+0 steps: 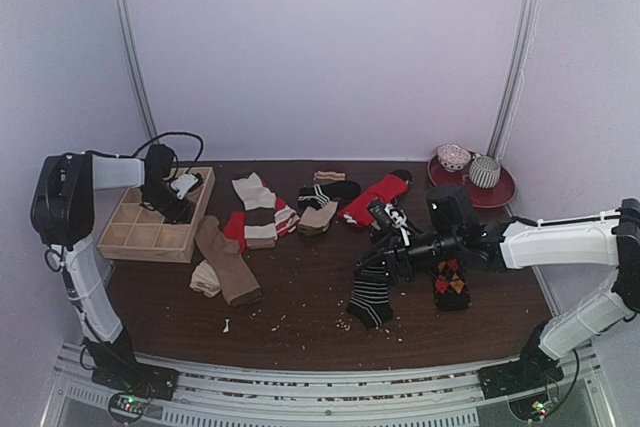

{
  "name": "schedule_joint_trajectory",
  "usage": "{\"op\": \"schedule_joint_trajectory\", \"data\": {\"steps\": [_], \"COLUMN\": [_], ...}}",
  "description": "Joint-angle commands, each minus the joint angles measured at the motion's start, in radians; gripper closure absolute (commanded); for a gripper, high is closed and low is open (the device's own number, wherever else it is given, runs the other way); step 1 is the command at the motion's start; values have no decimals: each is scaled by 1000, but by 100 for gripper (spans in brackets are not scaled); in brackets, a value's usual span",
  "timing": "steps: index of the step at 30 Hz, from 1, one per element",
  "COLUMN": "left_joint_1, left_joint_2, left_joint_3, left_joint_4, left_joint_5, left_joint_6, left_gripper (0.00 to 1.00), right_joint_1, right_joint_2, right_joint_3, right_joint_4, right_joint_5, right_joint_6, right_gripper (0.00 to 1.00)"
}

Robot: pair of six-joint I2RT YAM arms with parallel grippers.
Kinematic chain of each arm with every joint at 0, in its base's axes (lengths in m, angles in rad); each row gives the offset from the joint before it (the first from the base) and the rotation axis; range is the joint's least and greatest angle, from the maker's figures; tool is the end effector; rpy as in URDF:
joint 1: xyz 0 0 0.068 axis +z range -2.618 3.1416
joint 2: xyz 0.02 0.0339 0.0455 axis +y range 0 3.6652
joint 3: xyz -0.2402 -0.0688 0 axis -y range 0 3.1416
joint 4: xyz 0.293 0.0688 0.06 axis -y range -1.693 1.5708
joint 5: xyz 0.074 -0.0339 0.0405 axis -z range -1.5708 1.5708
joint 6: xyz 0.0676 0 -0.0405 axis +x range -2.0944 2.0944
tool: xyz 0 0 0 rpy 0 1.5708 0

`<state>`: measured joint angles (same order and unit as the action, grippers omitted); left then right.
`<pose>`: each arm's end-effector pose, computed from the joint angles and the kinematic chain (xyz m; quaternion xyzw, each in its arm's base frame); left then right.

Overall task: Roll the socks
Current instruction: Adjust the pair of socks in the storage box.

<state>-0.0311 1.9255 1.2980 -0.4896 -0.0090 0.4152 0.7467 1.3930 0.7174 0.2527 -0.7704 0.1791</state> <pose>0.4377 -0.0130 0.0880 0.2146 0.9504 0.0472 0.2199 0.2289 0.2759 0.1632 -0.4138 0.6900 0.5070 0.3093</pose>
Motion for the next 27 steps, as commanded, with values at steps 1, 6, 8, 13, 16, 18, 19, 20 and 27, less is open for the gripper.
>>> {"op": "schedule_joint_trajectory", "data": {"steps": [1, 6, 8, 13, 16, 18, 19, 20, 27], "left_joint_1": [-3, -13, -12, -11, -10, -11, -11, -10, -11], "left_joint_2": [97, 141, 91, -122, -221, -266, -283, -301, -388], "left_joint_3": [-78, -45, -38, -79, -93, -87, -84, -85, -108], "left_joint_4": [-51, -82, -75, 3, 34, 34, 35, 38, 134], "left_joint_5": [-77, -99, -78, -63, -56, -57, -48, -38, -9], "left_joint_6": [0, -21, -23, -4, 7, 10, 10, 9, -23], "left_gripper": [86, 86, 77, 49, 37, 35, 33, 30, 2], "right_joint_1": [7, 6, 6, 6, 7, 6, 7, 7, 7], "right_joint_2": [-8, -13, -15, -11, 0, 4, 4, 4, 9], "right_joint_3": [3, 1, 1, 2, 4, 5, 4, 5, 3], "right_joint_4": [-15, -17, -20, -16, -14, -13, -13, -12, -11], "right_joint_5": [-1, 3, 5, 6, 5, 5, 6, 7, 13], "right_joint_6": [-12, -13, -16, -14, -12, -12, -12, -12, -15], "right_gripper": [39, 39, 39, 39, 39, 39, 39, 39, 39]}}
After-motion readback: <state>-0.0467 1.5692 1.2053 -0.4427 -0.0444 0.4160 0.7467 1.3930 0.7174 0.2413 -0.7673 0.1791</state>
